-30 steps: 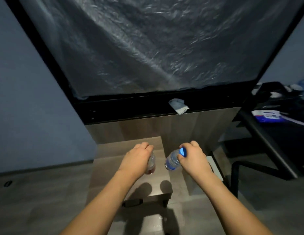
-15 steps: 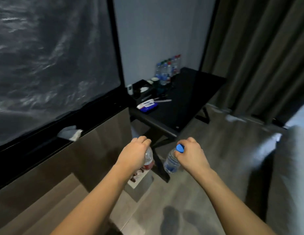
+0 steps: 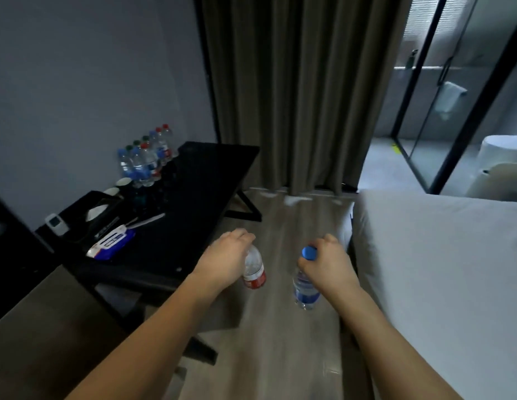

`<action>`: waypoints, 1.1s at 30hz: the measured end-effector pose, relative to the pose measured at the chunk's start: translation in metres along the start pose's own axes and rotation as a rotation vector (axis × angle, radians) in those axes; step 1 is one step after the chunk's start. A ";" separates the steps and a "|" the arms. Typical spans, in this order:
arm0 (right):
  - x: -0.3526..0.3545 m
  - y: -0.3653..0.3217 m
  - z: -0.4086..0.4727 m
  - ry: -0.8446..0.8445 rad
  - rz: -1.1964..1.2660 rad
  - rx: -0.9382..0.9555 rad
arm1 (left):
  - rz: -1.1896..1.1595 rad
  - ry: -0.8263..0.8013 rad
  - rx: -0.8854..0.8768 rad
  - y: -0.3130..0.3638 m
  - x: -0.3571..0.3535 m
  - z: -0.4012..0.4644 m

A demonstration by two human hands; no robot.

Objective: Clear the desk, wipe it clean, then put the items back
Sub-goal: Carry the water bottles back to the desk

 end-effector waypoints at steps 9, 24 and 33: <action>-0.001 0.043 0.150 0.023 0.005 -0.048 | -0.035 0.025 -0.116 0.018 -0.024 0.177; 0.024 0.084 0.447 0.130 0.016 -0.082 | -0.095 0.109 -0.214 -0.004 -0.030 0.499; 0.051 0.115 0.636 0.085 0.017 -0.074 | -0.051 0.082 -0.157 -0.005 -0.030 0.669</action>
Point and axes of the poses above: each hand's wrist, its own z-axis towards the middle knuckle, its own x-axis out of the back of the hand, y = z × x, the point moved 9 cm from there along z, towards the middle knuckle, and after that the axes turned 15 degrees about z, right-handed, at the moved point
